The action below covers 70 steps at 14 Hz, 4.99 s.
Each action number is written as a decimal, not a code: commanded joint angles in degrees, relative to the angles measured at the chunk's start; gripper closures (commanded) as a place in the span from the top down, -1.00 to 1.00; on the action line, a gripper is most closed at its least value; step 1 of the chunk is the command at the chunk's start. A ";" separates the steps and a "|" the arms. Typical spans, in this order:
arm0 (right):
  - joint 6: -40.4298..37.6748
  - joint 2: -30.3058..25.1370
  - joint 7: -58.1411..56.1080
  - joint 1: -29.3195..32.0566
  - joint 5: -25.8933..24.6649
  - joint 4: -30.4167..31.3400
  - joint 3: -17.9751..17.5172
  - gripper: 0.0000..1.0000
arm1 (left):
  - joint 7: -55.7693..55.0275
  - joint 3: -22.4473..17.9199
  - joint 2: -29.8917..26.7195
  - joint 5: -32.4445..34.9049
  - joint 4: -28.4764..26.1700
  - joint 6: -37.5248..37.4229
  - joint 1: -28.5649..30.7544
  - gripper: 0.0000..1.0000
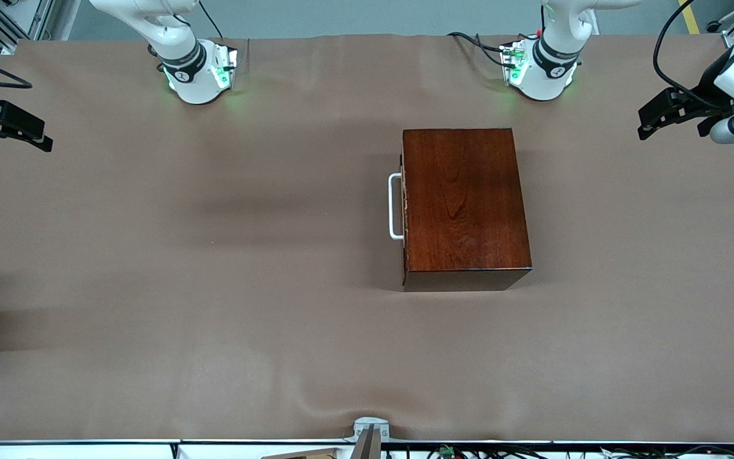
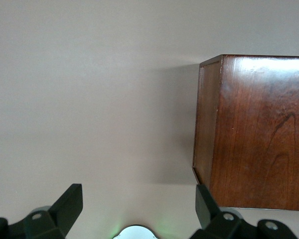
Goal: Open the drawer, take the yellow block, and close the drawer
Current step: 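Move the left gripper across to the white drawer handle, then lower the left gripper and hook the white drawer handle, then pull the drawer handle outward with the left gripper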
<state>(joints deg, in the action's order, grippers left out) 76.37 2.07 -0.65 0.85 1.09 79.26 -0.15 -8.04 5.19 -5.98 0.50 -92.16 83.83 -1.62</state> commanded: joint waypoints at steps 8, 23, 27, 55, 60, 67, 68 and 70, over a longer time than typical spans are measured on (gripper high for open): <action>0.10 -0.93 -0.32 0.11 -0.30 0.98 -0.29 1.00 | -1.19 1.66 2.46 0.56 3.92 -1.73 -1.19 1.00; 0.10 -0.93 -0.32 0.20 -0.30 0.98 -0.20 1.00 | -25.70 13.53 29.07 5.21 20.00 5.10 -23.50 1.00; 0.10 -0.93 -0.32 0.20 -0.30 0.98 -0.20 1.00 | -31.68 10.65 36.02 6.97 23.86 7.93 -31.93 1.00; 0.10 -0.93 -0.32 0.29 -0.30 0.98 -0.29 1.00 | -42.68 -3.96 52.03 7.68 25.80 13.38 -49.80 1.00; 0.10 -0.93 -0.32 0.29 -0.30 0.98 -0.20 1.00 | -44.96 -3.96 52.73 7.68 25.89 16.36 -49.80 1.00; 0.10 -0.93 -0.32 0.29 -0.30 0.98 -0.29 1.00 | -48.65 -3.61 53.09 7.33 25.98 20.58 -50.23 1.00; 0.10 -0.93 -0.32 0.29 -0.38 0.98 -0.20 1.00 | -48.91 -3.61 53.09 7.33 26.15 20.76 -50.41 1.00; 0.10 -0.93 -0.32 0.29 -0.38 0.98 -0.20 1.00 | -49.18 -3.52 53.09 7.15 26.33 21.55 -50.59 1.00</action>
<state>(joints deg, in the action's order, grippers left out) 76.34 2.08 -0.65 0.85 1.09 79.37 -0.14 -55.58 1.70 45.90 6.71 -67.65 103.87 -51.33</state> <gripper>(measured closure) 0.000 0.000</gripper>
